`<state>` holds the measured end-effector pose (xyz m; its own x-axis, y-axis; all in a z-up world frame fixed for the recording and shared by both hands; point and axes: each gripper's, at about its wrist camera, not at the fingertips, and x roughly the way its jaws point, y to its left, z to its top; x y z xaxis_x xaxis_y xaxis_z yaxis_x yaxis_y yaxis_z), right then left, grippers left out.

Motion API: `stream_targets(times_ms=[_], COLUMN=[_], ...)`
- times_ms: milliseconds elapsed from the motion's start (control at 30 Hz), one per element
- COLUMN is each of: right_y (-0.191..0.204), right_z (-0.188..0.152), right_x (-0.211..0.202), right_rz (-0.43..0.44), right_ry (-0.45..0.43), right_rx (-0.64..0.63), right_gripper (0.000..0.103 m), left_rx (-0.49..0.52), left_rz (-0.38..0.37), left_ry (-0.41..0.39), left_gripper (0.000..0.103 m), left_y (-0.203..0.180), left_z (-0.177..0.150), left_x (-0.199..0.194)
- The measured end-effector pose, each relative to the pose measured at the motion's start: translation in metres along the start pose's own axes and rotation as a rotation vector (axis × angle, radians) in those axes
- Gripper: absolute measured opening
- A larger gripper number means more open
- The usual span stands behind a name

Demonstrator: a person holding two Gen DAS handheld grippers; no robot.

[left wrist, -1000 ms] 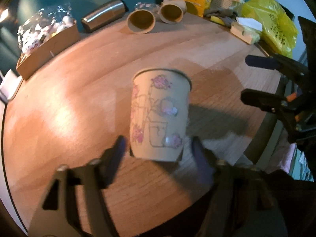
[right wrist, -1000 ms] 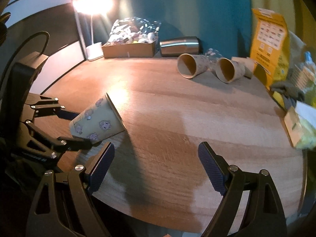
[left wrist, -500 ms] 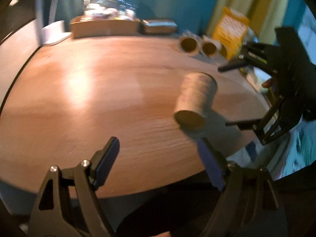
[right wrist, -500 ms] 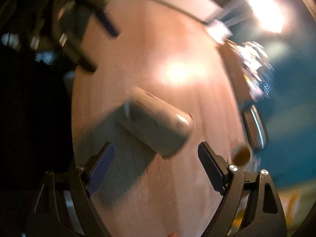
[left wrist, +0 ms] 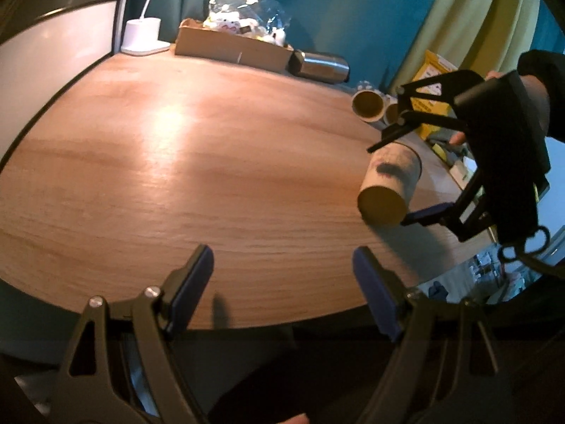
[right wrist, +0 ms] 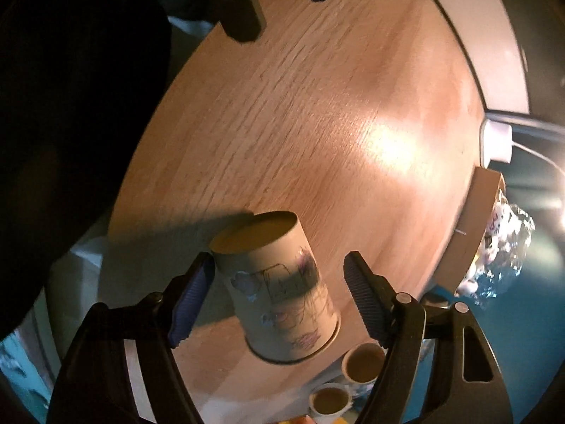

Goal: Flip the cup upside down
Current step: 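Rotate the cup rim-down with the right gripper while the left gripper releases it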

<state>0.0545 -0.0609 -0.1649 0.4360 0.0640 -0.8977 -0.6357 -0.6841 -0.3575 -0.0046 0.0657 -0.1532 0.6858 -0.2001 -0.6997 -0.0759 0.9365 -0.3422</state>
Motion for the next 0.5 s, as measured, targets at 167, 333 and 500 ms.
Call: stream_targets(times_ms=[167, 333, 500], right_y=[0.000, -0.006, -0.017], right_z=[0.008, 0.008, 0.004], right_x=[0.012, 0.018, 0.018], right_rz=[0.029, 0.058, 0.052], right_ry=[0.058, 0.072, 0.054], right_rx=[-0.057, -0.050, -0.002], right_gripper=[0.065, 0.062, 0.061], left_rx=[-0.006, -0.005, -0.001], left_rz=[-0.016, -0.023, -0.005], left_ry=[0.002, -0.001, 0.001], left_gripper=[0.082, 0.082, 0.082], left_y=[0.009, 0.009, 0.009], left_z=[-0.003, -0.003, -0.001], left_x=[0.001, 0.002, -0.001])
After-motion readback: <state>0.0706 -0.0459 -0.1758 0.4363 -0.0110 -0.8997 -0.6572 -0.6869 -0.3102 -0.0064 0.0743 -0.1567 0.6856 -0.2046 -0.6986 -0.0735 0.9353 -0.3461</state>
